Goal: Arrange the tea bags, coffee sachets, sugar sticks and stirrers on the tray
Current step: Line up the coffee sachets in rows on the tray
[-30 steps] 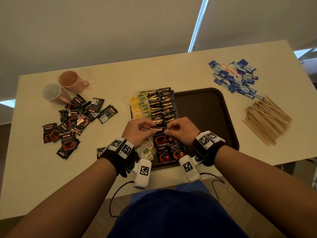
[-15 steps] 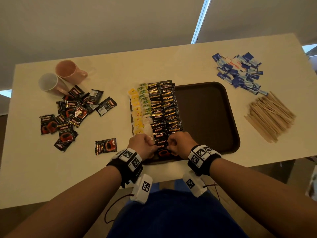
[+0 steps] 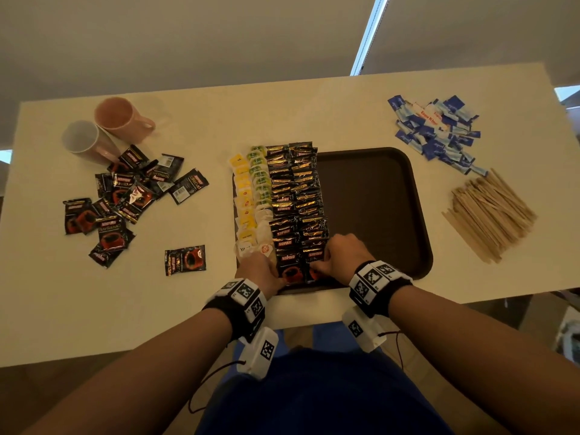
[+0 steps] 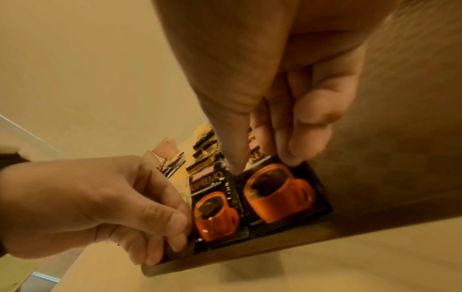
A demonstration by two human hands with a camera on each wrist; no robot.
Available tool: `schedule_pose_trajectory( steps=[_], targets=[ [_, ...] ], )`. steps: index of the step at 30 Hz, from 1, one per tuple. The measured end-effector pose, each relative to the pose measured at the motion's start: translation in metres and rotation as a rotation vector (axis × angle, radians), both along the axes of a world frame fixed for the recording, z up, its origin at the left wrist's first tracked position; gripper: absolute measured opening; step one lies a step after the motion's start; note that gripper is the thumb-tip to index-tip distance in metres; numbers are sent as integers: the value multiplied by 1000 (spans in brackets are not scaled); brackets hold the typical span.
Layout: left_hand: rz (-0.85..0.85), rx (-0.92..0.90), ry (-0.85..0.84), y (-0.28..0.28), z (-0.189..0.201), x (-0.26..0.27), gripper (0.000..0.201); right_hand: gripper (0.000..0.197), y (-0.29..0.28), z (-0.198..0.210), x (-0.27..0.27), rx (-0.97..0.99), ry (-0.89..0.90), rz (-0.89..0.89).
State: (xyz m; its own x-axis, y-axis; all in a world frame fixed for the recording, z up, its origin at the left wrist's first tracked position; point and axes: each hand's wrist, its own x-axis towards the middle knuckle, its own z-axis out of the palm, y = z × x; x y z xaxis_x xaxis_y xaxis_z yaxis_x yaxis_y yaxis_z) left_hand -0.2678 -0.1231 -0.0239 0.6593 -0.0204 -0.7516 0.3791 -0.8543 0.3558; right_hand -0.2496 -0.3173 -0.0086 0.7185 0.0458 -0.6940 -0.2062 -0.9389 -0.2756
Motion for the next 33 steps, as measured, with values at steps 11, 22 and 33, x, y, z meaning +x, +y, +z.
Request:
schedule_pose_trajectory(
  steps=[11, 22, 33],
  targets=[
    [-82, 73, 4, -6, -2, 7, 31, 40, -7, -16, -1, -30, 74, 4],
    [-36, 79, -117, -13, -7, 9, 37, 36, -12, -19, -5, 3, 35, -127],
    [-39, 109, -92, -18, -12, 14, 30, 27, -14, -21, 2, 74, 0, -222]
  ],
)
